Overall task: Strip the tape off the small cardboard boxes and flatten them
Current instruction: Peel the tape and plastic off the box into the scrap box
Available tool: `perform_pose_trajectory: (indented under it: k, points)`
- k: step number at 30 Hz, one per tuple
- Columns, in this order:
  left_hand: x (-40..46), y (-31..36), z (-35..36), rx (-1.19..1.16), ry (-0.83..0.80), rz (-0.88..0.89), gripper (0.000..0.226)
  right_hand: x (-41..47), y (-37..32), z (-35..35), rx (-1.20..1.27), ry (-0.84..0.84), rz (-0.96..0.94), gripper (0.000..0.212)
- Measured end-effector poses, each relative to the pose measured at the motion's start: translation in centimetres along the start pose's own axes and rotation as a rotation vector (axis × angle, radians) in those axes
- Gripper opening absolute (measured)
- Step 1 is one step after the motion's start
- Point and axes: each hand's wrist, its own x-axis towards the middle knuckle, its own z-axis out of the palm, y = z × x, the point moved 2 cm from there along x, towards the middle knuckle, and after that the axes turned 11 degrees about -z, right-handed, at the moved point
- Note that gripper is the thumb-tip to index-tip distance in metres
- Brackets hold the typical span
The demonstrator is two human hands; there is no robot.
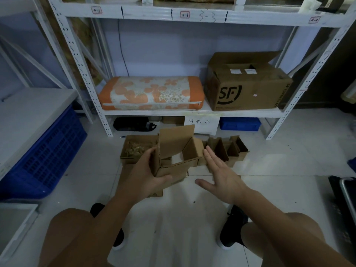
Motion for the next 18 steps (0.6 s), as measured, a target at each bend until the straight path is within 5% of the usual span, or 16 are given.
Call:
perform_pose_trajectory:
  k: [6, 9, 15, 18]
  points:
    - [0.1, 0.9, 0.9, -0.131, -0.112, -0.114, 0.087, 0.9, -0.6, 1.0, 0.537, 0.291, 0.07, 0.098]
    - [0.0, 1.6, 0.5, -0.161, -0.129, -0.144, 0.082, 1.2, -0.6, 0.1, 0.569, 0.336, 0.054, 0.098]
    - [-0.8, 4.3, 1.2, -0.085, -0.02, -0.082, 0.027, 2.4, -1.2, -1.3, 0.608, 0.352, 0.01, 0.092]
    - [-0.9, 5.4, 1.1, -0.06, 0.125, 0.002, 0.052, 2.9, -1.3, -1.6, 0.594, 0.341, 0.032, 0.09]
